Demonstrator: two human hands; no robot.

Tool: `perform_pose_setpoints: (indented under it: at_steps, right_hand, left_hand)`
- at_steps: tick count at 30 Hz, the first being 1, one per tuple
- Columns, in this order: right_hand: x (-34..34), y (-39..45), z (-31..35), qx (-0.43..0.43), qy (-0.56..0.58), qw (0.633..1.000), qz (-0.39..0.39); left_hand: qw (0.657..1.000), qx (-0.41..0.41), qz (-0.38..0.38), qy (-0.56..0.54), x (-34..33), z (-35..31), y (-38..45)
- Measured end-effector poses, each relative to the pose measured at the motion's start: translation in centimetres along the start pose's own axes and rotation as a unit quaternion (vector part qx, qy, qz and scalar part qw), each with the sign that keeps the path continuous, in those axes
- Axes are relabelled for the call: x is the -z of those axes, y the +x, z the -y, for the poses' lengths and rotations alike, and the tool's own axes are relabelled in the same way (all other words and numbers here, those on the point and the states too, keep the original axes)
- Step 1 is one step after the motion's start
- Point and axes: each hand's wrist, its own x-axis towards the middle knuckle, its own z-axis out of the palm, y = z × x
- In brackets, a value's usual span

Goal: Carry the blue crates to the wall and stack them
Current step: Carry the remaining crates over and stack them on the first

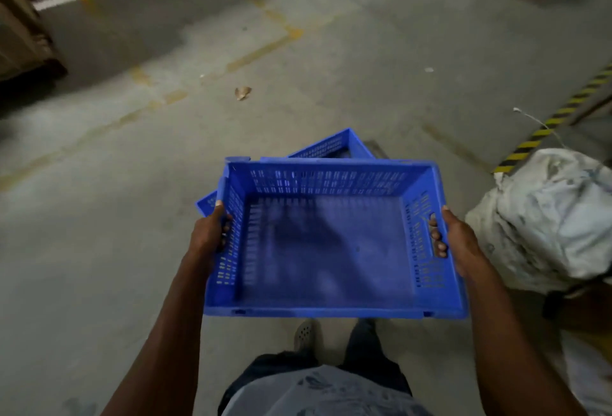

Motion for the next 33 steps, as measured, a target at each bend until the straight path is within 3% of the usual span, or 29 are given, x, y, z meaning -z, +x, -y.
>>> perform_pose_setpoints:
  at_steps: [7,15,23,33]
  right_hand:
    - [8.8,-7.4,-6.2,-0.002,0.129,0.985,-0.116]
    - [19.8,-18.2,-17.5,-0.02,0.261,0.926,-0.273]
    - [28.4,-32.8,-29.1,-0.042,0.363,0.835,-0.413]
    - [37.7,-50.3,-44.3,-0.081,0.419,0.7,-0.573]
  left_hand:
    - [0.983,-0.028,0.157,0.095,-7.8,-3.3,-0.4]
    - [0.921,-0.094,0.316,0.206,-22.7,-3.7,-7.2]
    - [0.823,-0.11,0.479,0.285,-36.9,3.0,-20.6]
    - [0.693,-0.103,0.606,0.377,-50.8,16.9,-43.0]
